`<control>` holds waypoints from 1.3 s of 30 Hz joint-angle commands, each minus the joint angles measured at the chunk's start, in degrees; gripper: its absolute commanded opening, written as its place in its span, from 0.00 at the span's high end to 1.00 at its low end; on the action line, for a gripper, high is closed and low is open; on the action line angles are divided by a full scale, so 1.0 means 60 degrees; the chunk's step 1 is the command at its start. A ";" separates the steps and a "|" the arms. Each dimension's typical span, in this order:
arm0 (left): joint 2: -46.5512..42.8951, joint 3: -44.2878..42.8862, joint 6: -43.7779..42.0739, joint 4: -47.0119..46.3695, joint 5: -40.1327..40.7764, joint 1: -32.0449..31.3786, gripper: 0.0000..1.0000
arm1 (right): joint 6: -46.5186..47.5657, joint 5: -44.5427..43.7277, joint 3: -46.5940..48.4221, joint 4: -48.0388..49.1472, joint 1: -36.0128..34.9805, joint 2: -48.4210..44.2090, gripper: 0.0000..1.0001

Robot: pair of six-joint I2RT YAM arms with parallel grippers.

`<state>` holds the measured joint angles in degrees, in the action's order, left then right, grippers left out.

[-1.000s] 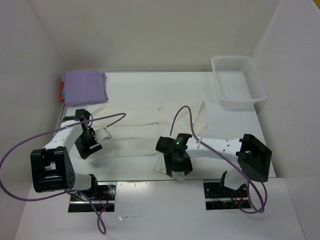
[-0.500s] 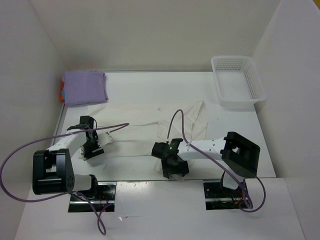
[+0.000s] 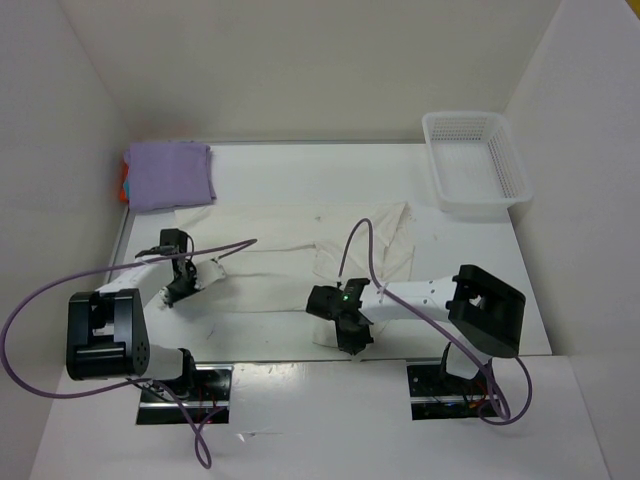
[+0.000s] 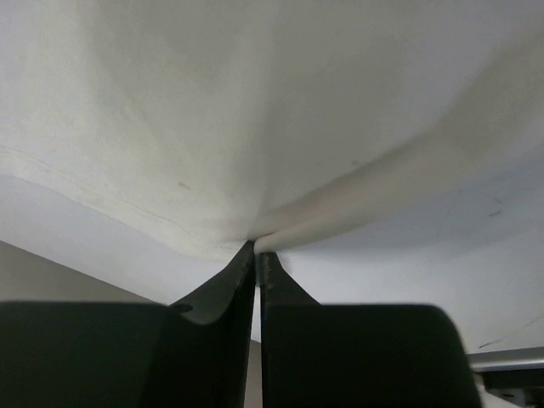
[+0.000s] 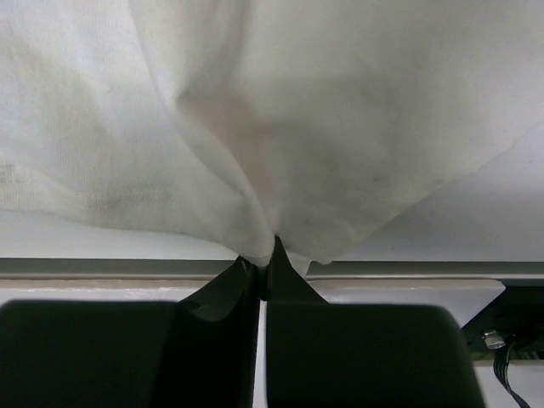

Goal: Fold and stack the t-shirts
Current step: Grap the side of the flattened tshirt closest away from the robot with both arms, then fold the other side of the tshirt into a rectangle

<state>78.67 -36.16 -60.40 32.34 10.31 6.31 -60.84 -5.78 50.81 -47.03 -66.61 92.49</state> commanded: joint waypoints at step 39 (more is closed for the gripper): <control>0.4112 -0.5691 0.3065 -0.0072 -0.0473 0.0502 1.00 | 0.7840 -0.4337 0.7615 0.0499 0.5843 0.3891 1.00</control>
<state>101.60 -67.26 -44.38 33.54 5.28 9.30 -15.33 -26.76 92.99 -46.06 -31.81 114.63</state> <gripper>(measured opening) 0.008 0.015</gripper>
